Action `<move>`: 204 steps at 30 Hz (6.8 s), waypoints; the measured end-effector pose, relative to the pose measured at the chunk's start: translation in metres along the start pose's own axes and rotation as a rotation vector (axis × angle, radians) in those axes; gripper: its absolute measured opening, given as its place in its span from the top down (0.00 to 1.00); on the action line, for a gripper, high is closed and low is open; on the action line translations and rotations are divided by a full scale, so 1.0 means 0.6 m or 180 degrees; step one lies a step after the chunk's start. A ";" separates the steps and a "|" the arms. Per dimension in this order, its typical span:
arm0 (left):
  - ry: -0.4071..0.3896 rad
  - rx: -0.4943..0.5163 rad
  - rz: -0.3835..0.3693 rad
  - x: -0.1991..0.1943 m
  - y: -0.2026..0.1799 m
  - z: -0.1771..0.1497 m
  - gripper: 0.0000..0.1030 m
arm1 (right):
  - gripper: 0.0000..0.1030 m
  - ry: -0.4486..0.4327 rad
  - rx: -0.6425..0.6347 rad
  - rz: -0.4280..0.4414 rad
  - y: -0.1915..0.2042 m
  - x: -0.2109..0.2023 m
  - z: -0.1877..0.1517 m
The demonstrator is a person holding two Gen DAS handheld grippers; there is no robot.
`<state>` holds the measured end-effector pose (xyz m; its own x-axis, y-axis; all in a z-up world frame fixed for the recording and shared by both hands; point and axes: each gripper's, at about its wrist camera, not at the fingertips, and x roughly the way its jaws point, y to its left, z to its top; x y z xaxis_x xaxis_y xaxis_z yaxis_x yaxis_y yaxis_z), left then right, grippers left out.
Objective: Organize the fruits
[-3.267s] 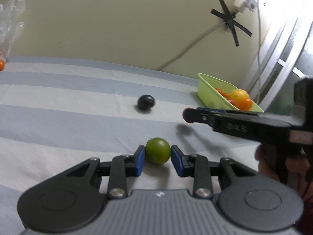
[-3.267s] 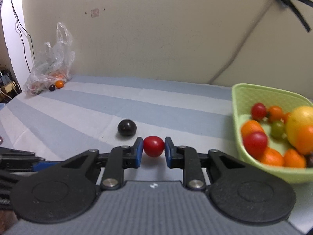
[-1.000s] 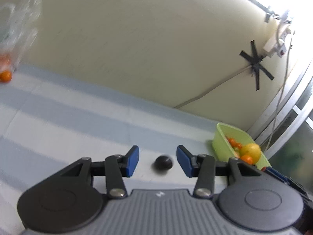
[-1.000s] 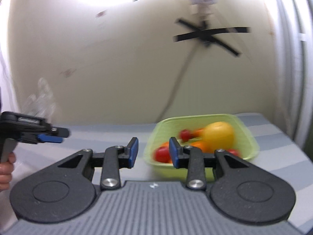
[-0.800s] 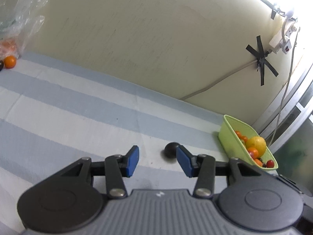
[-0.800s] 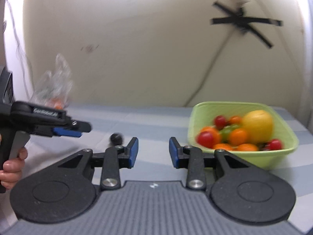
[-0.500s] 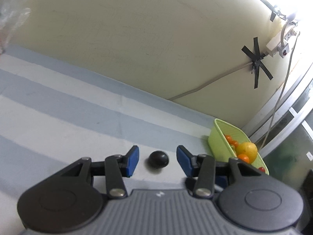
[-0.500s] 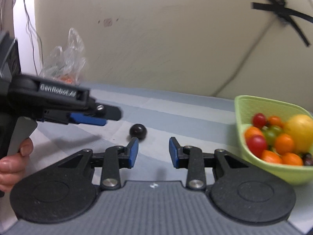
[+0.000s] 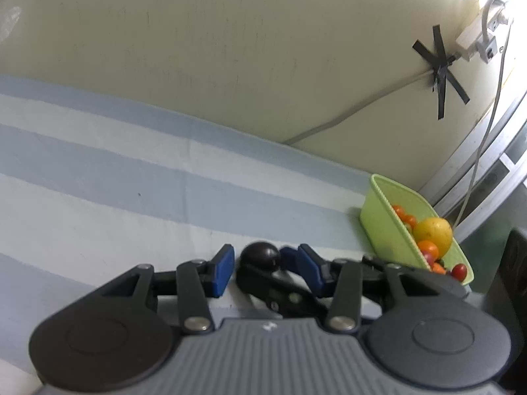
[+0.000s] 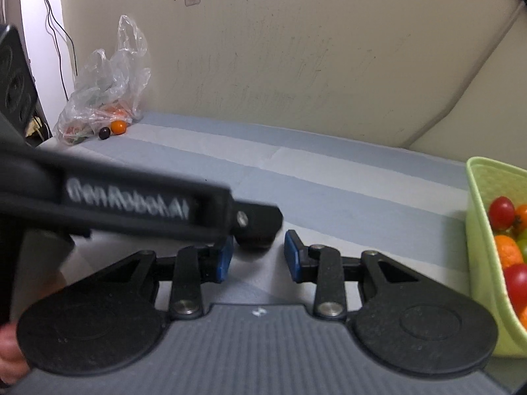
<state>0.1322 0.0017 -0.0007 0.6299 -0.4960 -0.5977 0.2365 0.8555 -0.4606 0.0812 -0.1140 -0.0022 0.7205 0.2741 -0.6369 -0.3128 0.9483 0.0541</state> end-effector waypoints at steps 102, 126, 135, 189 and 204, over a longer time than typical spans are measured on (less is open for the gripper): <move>-0.0381 0.0996 0.0284 -0.297 -0.229 -0.360 0.52 | 0.39 -0.0992 0.1127 -0.1164 0.065 -0.502 -0.267; -0.0481 0.0824 0.0709 -0.298 -0.150 -0.370 0.46 | 0.27 -0.0664 0.0801 -0.1280 0.114 -0.447 -0.255; -0.0490 0.0861 0.0785 -0.295 -0.146 -0.374 0.29 | 0.26 -0.0670 0.0851 -0.1318 0.115 -0.446 -0.256; -0.0970 0.1256 0.1861 -0.321 -0.179 -0.368 0.00 | 0.20 -0.0577 0.0978 -0.1348 0.097 -0.438 -0.260; -0.0972 0.1277 0.1835 -0.326 -0.178 -0.368 0.00 | 0.20 -0.0572 0.1029 -0.1312 0.090 -0.438 -0.264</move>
<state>-0.1797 -0.0255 0.0208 0.8978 0.0584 -0.4366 0.0223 0.9839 0.1775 -0.2233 -0.1603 0.0462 0.8463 -0.1338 -0.5155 0.2028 0.9760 0.0795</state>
